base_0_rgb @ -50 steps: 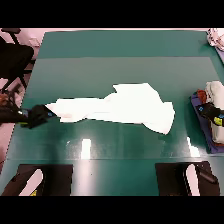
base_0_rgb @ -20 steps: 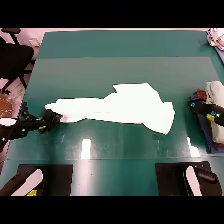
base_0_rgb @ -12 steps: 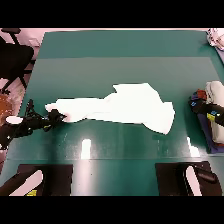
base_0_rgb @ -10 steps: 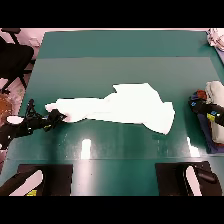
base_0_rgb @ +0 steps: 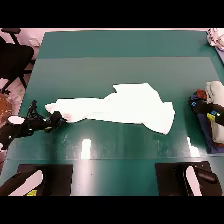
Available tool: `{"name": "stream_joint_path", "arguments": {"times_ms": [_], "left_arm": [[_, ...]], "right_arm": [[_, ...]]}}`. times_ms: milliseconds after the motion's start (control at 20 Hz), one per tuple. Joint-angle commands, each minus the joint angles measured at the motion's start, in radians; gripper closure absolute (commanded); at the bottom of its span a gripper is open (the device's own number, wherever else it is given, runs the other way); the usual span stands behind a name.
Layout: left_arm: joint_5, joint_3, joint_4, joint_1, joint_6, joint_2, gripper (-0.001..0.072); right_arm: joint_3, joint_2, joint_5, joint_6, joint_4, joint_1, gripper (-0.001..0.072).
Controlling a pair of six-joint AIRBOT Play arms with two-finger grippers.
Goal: Fold the shirts.
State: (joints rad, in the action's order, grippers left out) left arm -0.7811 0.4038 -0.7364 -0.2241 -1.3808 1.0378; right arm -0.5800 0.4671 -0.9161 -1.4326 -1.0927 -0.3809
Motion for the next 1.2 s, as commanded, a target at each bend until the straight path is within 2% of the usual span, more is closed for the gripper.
{"name": "stream_joint_path", "arguments": {"times_ms": [0,50,200,300,350,450,550,750,900,1150], "left_arm": [[0.008,0.002,0.003,0.0,0.013,-0.001,0.0654],[0.008,0.002,0.003,0.0,0.016,-0.001,0.0682],[-0.008,0.011,0.003,0.0,0.034,-0.011,0.0683],[-0.062,0.05,0.002,0.0,0.091,-0.013,0.0683],[-0.097,0.076,-0.001,0.0,0.116,-0.013,0.0684],[-0.154,0.135,-0.03,0.0,0.133,-0.021,0.0684],[-0.155,0.177,-0.061,0.0,0.132,-0.065,0.0685],[-0.175,0.232,-0.08,0.0,0.132,-0.157,0.0684],[-0.2,0.233,-0.081,0.0,0.132,-0.172,0.0684],[-0.206,0.234,-0.079,0.0,0.132,-0.172,0.0683]], "right_arm": [[0.0,-0.001,0.0,0.0,0.0,-0.001,0.0169],[0.0,0.0,0.0,0.0,0.0,-0.001,0.0169],[0.0,0.0,-0.011,0.0,0.0,0.0,0.0169],[-0.005,0.028,-0.075,0.0,0.0,-0.001,0.0213],[-0.024,0.074,-0.137,0.001,0.0,-0.001,0.0211],[-0.094,0.2,-0.249,0.057,0.002,0.002,0.0203],[-0.203,0.341,-0.294,0.148,0.001,0.026,0.0112],[-0.452,0.637,-0.316,0.269,0.026,0.098,0.0113],[-0.6,0.852,-0.313,0.348,0.158,0.157,0.0113],[-0.812,1.131,-0.262,0.352,0.157,0.211,0.0114]]}}
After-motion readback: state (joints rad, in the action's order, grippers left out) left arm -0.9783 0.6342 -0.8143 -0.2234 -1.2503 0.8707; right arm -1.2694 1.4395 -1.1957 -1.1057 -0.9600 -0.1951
